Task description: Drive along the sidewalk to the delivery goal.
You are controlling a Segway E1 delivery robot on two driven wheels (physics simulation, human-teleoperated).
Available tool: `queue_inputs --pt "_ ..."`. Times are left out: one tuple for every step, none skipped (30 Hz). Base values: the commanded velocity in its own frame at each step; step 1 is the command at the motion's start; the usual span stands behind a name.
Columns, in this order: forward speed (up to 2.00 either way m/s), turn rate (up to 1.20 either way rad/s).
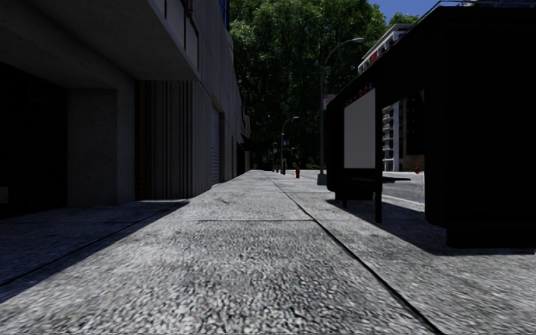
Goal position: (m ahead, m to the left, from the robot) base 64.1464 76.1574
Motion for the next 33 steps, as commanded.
queue_inputs --pt "2.0 0.0" --pt "2.0 0.0" --pt "2.0 0.0" --pt "2.0 0.0" --pt "2.0 0.0" --pt "2.0 0.0" --pt "2.0 0.0" --pt "2.0 0.0" --pt "2.0 0.0" --pt "2.0 0.0" --pt "2.0 0.0" --pt "2.0 0.0" --pt "2.0 0.0" --pt "2.0 0.0" --pt "2.0 0.0" --pt "2.0 0.0" --pt "2.0 0.0" --pt "2.0 0.0" --pt "2.0 0.0" --pt "2.0 0.0" --pt "2.0 0.0" --pt "2.0 0.0" --pt "2.0 0.0" --pt "2.0 0.0" --pt "2.0 0.0" --pt "2.0 0.0" --pt "2.0 0.0" --pt "2.0 0.0" --pt "2.0 0.0" --pt "2.0 0.0" --pt "2.0 0.0" --pt "2.0 0.0" --pt "2.0 0.0"
